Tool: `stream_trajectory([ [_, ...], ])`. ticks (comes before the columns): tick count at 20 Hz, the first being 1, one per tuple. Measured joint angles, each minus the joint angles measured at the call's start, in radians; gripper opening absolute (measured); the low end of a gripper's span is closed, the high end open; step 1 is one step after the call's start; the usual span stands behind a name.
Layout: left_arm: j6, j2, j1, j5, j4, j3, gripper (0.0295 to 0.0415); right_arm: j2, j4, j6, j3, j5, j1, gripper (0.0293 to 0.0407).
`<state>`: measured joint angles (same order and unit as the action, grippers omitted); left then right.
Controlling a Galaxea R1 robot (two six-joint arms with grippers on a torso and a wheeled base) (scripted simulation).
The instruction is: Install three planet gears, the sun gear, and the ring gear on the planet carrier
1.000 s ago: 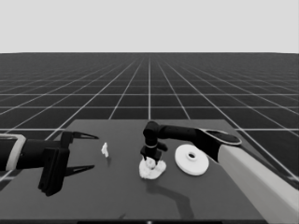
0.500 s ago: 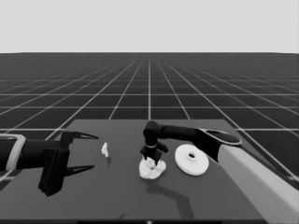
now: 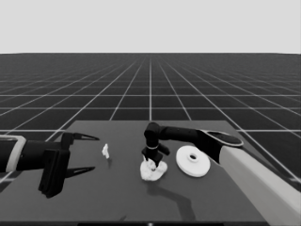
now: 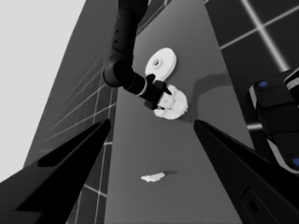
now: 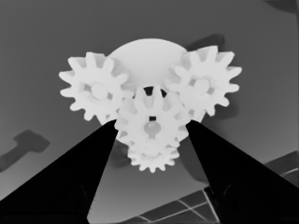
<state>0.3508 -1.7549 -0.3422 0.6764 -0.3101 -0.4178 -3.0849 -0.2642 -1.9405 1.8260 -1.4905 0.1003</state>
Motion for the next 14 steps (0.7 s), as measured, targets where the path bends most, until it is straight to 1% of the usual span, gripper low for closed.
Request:
stream_trajectory([
  [14,0.000,0.000,0.000,0.000,0.000,0.000,0.0385,0.000,0.000,-0.147,0.000,0.000,0.000,0.0309],
])
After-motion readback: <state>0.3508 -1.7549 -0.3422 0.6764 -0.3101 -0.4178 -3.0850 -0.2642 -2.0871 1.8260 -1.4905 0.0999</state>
